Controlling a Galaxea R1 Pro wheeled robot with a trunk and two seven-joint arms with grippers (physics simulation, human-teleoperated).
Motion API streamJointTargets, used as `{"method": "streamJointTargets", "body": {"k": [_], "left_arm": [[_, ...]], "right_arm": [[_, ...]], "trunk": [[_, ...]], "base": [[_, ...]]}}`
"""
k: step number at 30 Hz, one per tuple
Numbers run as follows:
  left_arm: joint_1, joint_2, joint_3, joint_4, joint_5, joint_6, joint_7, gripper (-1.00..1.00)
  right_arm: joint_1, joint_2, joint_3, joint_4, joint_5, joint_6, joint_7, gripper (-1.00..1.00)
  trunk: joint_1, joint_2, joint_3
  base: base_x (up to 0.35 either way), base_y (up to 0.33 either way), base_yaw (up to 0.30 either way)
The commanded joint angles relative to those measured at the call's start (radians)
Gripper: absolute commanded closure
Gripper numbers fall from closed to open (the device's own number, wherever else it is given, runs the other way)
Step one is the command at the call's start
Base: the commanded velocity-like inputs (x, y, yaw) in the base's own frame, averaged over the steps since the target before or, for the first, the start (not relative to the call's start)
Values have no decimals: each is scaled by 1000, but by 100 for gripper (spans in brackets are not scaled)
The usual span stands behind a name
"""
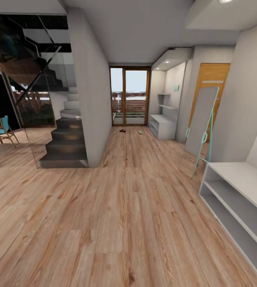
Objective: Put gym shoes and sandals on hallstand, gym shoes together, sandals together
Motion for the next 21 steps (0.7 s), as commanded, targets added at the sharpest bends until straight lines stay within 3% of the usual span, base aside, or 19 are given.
{"method": "streamJointTargets", "body": {"k": [1, 21], "left_arm": [[-1, 0, 3, 1, 1, -3, 0, -100], [-2, 1, 3, 1, 1, -3, 0, -100]], "right_arm": [[-1, 0, -1, 0, 0, -3, -1, -100], [-1, -13, -1, -7, -2, -1, 1, -100]], "trunk": [[1, 0, -1], [1, 0, -2]], "base": [[336, 0, 0], [337, 0, 0]]}}
